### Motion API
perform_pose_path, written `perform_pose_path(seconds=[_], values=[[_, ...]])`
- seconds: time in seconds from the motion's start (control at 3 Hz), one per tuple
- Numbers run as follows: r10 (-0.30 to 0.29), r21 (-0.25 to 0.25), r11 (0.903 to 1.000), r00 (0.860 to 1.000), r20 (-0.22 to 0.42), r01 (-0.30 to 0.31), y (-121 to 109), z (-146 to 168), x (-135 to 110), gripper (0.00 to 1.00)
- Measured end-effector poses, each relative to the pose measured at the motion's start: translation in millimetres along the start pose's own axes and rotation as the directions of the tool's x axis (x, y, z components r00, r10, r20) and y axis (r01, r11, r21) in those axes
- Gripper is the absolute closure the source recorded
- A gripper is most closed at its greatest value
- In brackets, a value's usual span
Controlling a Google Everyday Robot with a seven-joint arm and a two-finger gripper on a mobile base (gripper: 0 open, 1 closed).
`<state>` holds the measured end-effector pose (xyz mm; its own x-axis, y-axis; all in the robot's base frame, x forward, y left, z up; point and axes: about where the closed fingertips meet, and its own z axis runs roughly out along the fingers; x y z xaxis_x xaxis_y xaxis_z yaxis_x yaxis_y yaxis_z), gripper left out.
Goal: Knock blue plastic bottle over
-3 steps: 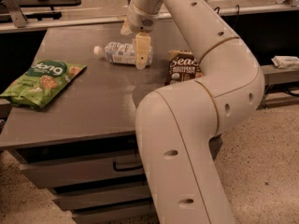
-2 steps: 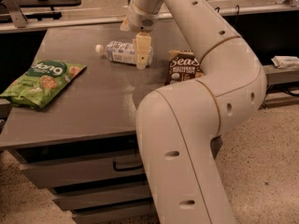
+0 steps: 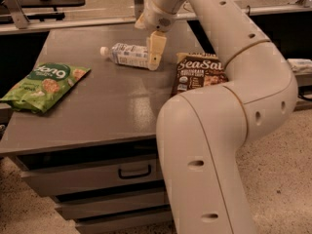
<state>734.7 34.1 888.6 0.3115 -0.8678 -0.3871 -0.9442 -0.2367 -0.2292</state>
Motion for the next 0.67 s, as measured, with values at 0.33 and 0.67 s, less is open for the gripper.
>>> perform_pose_path(seconds=[0.33, 0.67], values=[[0.162, 0.102, 0.9787, 0.975, 0.149, -0.178, -3, -35, 27, 0.00], [0.300, 0.253, 0.8877, 0.900, 0.315, -0.385, -17, -87, 78, 0.00]])
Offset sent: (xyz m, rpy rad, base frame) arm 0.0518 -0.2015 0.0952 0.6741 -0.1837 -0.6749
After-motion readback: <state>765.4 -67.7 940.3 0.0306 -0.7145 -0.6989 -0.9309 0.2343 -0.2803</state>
